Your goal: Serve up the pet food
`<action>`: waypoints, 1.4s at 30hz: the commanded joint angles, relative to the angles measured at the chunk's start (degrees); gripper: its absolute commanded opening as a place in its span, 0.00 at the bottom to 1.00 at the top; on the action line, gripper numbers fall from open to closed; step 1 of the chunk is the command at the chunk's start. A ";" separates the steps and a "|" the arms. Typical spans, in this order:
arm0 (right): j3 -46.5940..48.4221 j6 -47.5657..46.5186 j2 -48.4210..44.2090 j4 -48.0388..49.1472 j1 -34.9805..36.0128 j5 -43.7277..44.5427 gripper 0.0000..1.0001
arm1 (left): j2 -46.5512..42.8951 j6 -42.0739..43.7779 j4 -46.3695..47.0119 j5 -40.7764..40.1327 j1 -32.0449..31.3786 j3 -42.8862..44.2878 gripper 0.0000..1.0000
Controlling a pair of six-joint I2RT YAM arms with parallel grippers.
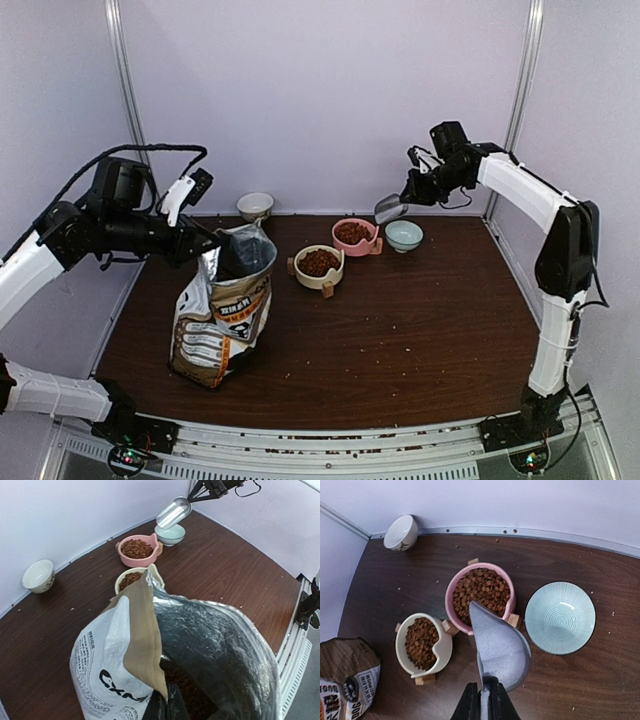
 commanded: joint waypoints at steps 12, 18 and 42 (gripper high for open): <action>-34.26 4.04 -42.40 3.11 14.78 -22.85 0.00 | 12.21 -9.89 22.84 -4.06 -21.66 5.33 0.00; -44.20 8.71 -45.68 9.41 24.40 -13.96 0.00 | 14.20 -11.60 23.47 -6.30 -25.48 5.71 0.00; -48.74 39.18 -13.78 61.29 41.04 -19.44 0.00 | 17.09 -20.14 36.14 -7.14 -29.98 -4.98 0.00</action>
